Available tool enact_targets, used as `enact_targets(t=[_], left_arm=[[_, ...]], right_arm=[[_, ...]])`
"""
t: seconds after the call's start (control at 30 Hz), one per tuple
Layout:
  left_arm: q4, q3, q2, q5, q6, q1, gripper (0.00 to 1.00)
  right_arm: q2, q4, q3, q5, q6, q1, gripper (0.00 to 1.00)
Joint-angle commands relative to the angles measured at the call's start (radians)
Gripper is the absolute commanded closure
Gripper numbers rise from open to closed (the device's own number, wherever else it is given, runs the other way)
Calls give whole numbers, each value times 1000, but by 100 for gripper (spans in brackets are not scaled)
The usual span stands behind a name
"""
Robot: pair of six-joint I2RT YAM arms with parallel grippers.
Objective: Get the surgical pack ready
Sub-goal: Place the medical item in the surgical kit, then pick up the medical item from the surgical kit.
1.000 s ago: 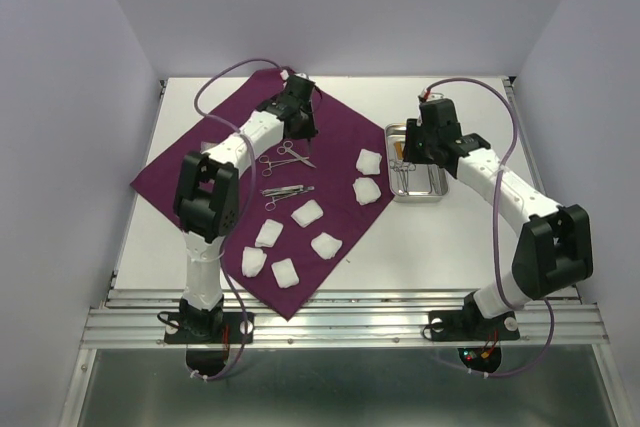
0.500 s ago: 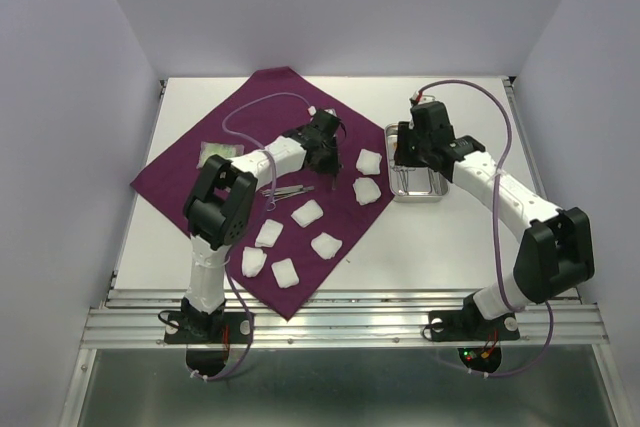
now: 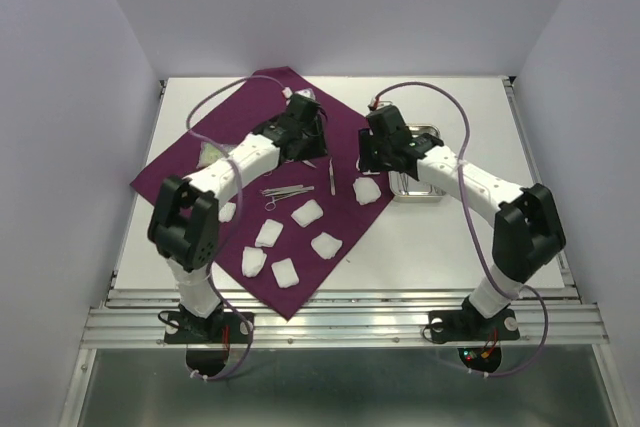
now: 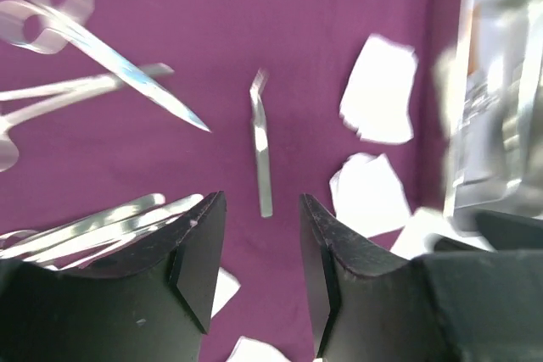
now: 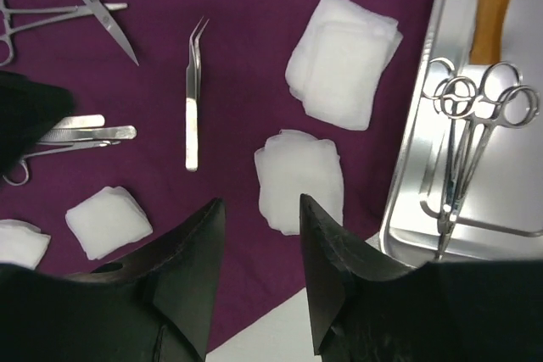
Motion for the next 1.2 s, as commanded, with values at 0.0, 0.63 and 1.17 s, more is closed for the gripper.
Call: enact_targets(t=[0.0,0.63,1.17], left_arm=[[-42,-41,-203,-70,21,92,50],[-67,-282,-520,-96,73,305,50],[-59,-305,-540,-96,88,315,50]], right_arm=[[90,28,90,32,33,69,54],[503,22,358,118,47,170,51],[428,18,381,307,10,179,95]])
